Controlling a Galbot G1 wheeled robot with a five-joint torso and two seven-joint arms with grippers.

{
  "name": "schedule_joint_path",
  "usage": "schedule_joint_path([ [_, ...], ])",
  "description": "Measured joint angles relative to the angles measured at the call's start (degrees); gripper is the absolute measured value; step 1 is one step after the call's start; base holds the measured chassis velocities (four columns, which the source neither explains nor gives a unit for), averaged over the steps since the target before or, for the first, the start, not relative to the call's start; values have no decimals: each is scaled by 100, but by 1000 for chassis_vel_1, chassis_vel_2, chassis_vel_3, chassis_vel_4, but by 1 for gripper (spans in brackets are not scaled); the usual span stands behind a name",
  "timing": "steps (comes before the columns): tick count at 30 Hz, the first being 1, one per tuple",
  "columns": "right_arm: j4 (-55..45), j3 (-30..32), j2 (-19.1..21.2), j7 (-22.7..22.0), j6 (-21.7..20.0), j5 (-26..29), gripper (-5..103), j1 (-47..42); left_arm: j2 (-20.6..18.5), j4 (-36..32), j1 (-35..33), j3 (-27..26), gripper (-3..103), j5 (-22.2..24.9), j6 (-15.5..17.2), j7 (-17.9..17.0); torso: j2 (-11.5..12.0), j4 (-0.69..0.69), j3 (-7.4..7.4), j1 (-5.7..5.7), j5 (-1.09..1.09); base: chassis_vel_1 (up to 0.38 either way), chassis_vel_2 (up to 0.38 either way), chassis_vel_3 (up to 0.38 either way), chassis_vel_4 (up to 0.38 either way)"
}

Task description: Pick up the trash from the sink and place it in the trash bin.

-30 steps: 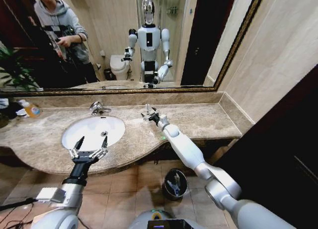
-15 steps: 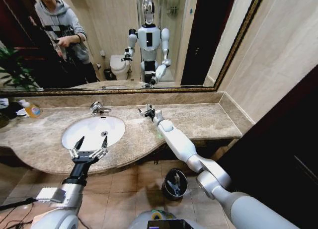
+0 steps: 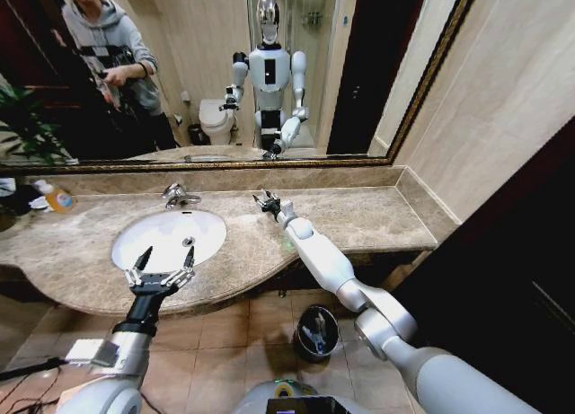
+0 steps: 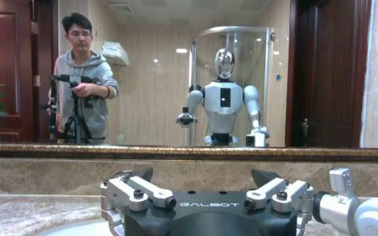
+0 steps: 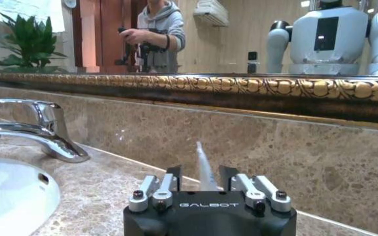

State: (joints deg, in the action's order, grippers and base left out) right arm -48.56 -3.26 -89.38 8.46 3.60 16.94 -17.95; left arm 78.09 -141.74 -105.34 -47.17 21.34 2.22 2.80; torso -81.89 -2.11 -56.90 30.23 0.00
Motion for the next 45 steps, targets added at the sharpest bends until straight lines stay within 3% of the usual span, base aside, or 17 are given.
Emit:
schedule_joint_path([
  [1,7,0,8,-13,1,7,35,3,0,0,0,0,100,0,0,0,0,0,0,0,0,0,0,0,0],
  [3,8,0,13,-16,1,10,35,4,0,0,0,0,100,0,0,0,0,0,0,0,0,0,0,0,0],
  [4,8,0,26,-20,1,19,27,5,0,0,0,0,100,0,0,0,0,0,0,0,0,0,0,0,0],
  [6,8,0,34,-20,1,28,27,6,0,0,0,0,100,0,0,0,0,0,0,0,0,0,0,0,0],
  [10,-1,-1,63,-22,-3,84,11,10,0,0,0,0,100,0,0,0,0,0,0,0,0,0,0,0,0],
  [16,-328,19,175,-47,-123,172,1,-85,0,0,0,0,100,0,0,0,0,-1,0,0,0,0,0,0,0],
  [21,-1413,-25,632,-153,-481,447,1,-396,0,0,0,0,100,0,0,0,0,0,0,-1,-1,0,0,0,0],
  [23,-1568,-28,719,-164,-495,473,1,-441,0,0,0,0,100,0,0,0,0,0,0,-1,0,0,0,0,0],
  [31,-2975,77,1738,-348,-584,854,1,-1010,0,0,0,0,100,0,0,0,0,-1,0,-1,-1,0,0,0,0],
  [34,-3656,444,2286,-383,-588,1024,1,-1486,0,0,0,0,100,0,0,1,0,1,0,-1,-2,0,0,0,0],
  [36,-3846,603,2418,-383,-588,1066,1,-1666,0,0,0,-1,100,0,0,-1,0,-1,1,-1,-1,0,0,0,0],
  [39,-4666,1327,2865,-273,-549,1198,1,-2720,0,0,1,1,100,0,0,4,0,0,1,0,-2,0,0,0,0],
  [45,-5257,1959,3153,-79,-271,1276,1,-3805,1,0,0,0,100,0,0,-1,0,2,1,-1,-3,0,0,0,0],
])
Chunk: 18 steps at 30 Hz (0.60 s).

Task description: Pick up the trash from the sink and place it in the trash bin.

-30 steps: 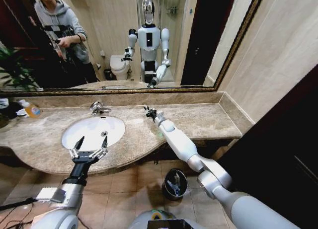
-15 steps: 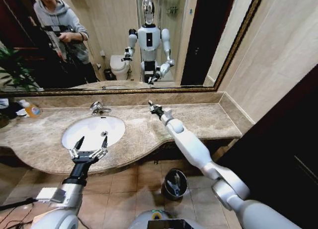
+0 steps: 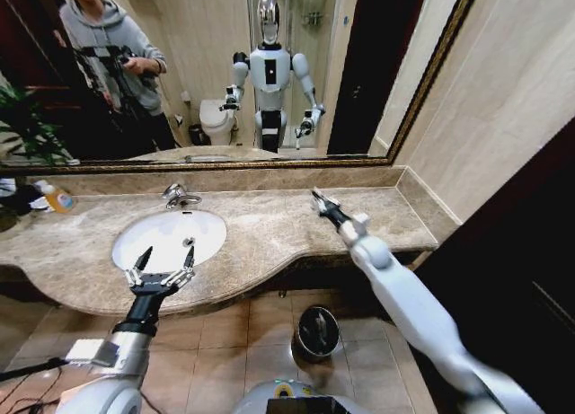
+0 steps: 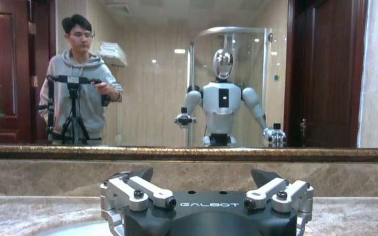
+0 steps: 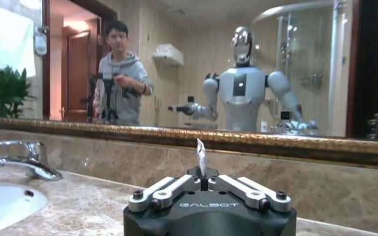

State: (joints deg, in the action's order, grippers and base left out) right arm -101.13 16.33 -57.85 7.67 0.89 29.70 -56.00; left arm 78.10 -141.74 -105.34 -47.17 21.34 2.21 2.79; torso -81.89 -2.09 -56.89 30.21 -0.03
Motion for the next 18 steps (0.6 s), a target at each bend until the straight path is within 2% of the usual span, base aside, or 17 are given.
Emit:
schedule_joint_path([
  [4,-380,341,52,6,207,67,1,-650,0,0,0,0,100,0,0,1,0,-3,0,1,0,0,0,0,0],
  [9,-642,591,-152,98,448,42,1,-1436,-1,-1,0,0,100,0,0,1,1,-1,0,1,1,0,0,0,0],
  [13,-470,559,-262,330,745,-180,1,-1789,0,-1,0,0,100,0,0,1,1,-4,0,1,2,0,0,0,0],
  [18,-44,610,-482,436,1247,-609,1,-2378,-1,0,0,1,100,0,0,1,1,-1,-1,1,1,0,0,0,0],
])
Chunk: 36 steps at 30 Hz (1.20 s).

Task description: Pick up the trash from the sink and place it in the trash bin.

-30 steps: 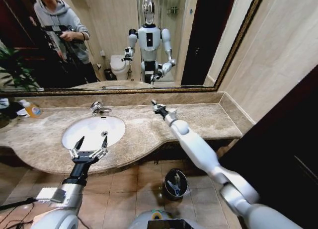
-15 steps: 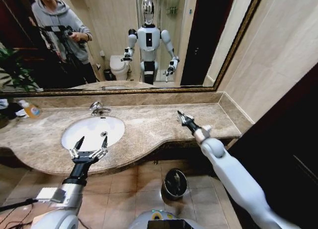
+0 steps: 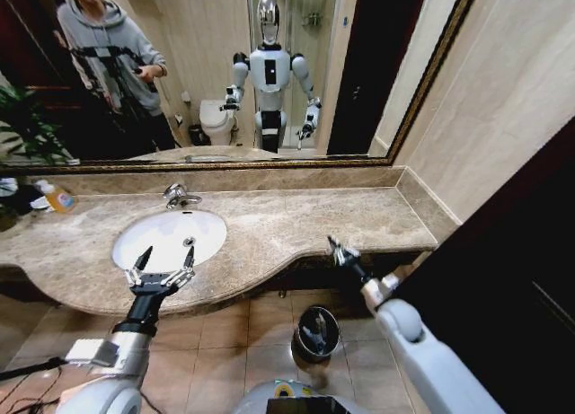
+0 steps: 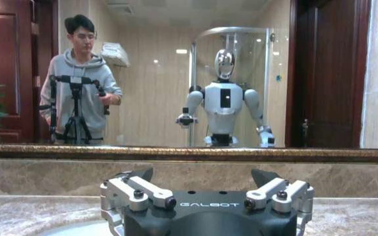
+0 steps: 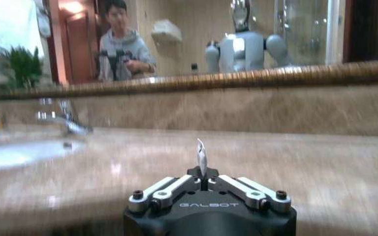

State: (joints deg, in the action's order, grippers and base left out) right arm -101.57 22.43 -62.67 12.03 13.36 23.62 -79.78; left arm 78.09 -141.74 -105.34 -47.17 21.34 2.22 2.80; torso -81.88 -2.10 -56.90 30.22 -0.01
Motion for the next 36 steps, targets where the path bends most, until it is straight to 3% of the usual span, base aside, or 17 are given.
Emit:
schedule_joint_path([
  [5,179,61,-191,30,170,-112,1,-310,0,0,0,0,100,0,0,0,0,-1,0,0,3,0,0,0,0],
  [15,1590,-196,-682,190,429,-887,1,-497,0,0,0,0,100,0,0,0,0,-1,0,0,1,0,0,0,0],
  [19,2408,-318,-804,273,420,-1260,1,-165,1,0,0,0,100,0,0,0,0,-1,0,0,3,0,0,0,0],
  [25,4229,-334,-1297,383,294,-1949,1,838,0,0,0,-1,100,0,0,0,0,-2,-1,1,4,0,0,0,0],
  [36,6020,-279,-1731,677,269,-2944,1,1866,0,0,0,0,100,0,0,0,0,-1,-1,1,5,0,0,0,0],
])
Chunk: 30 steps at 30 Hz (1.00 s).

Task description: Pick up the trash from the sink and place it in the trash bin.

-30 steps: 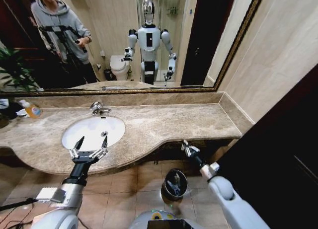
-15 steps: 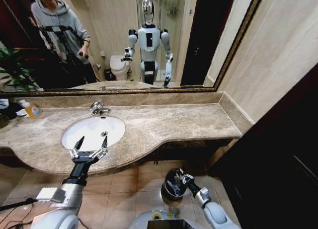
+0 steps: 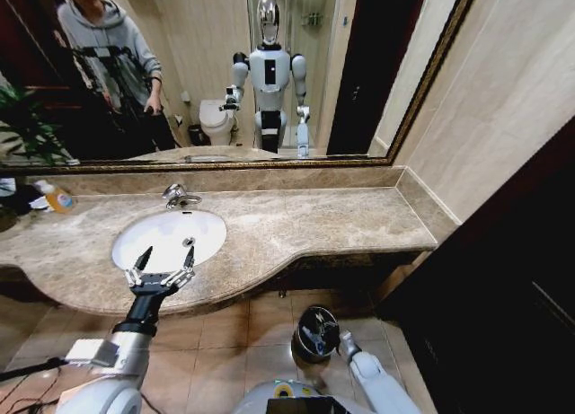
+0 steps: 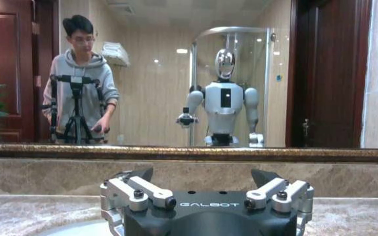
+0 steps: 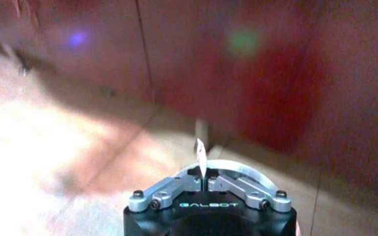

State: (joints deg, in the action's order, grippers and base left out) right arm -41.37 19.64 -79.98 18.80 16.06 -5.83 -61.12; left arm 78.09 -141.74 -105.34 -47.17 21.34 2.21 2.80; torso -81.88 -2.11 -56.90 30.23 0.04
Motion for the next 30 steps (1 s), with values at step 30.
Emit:
schedule_joint_path([
  [30,1208,34,-292,-408,77,-307,38,545,0,0,0,0,100,0,0,0,0,0,0,-1,-4,0,0,0,0],
])
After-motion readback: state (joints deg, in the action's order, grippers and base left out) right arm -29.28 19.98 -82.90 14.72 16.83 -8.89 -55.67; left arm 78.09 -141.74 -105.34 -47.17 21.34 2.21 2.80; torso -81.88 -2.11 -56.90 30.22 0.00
